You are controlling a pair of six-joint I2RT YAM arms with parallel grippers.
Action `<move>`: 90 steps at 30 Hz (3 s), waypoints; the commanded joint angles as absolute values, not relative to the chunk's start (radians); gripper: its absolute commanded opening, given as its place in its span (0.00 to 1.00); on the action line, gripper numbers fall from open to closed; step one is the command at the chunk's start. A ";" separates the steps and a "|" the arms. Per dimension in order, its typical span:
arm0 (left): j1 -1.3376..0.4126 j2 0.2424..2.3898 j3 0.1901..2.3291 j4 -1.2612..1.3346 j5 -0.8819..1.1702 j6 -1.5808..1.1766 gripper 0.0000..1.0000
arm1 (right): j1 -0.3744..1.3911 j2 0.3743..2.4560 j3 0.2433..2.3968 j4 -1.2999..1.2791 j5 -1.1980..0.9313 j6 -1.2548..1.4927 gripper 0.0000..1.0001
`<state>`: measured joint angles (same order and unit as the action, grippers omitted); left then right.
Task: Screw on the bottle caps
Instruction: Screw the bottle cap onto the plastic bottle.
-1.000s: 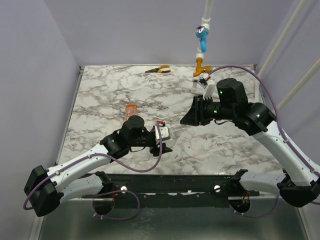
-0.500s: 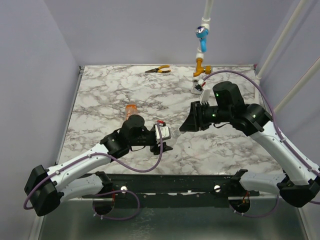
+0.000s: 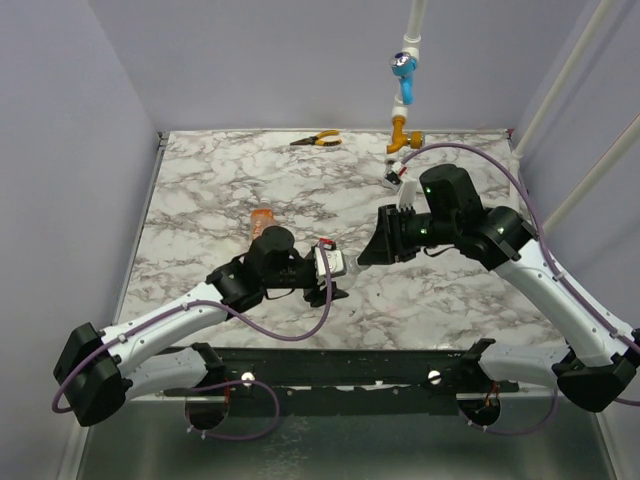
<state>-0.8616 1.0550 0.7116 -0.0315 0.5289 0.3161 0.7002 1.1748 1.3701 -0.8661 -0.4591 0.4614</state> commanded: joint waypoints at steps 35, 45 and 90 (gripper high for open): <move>-0.864 1.117 0.771 0.051 0.489 0.311 0.47 | 0.787 1.197 1.339 -0.916 -0.351 0.466 0.34; -0.868 1.107 0.772 0.123 0.358 0.354 0.43 | 0.787 1.236 1.313 -0.912 -0.333 0.508 0.34; -0.999 1.152 0.630 0.544 -0.055 0.440 0.42 | 0.785 1.521 1.622 -0.980 -0.138 0.943 0.43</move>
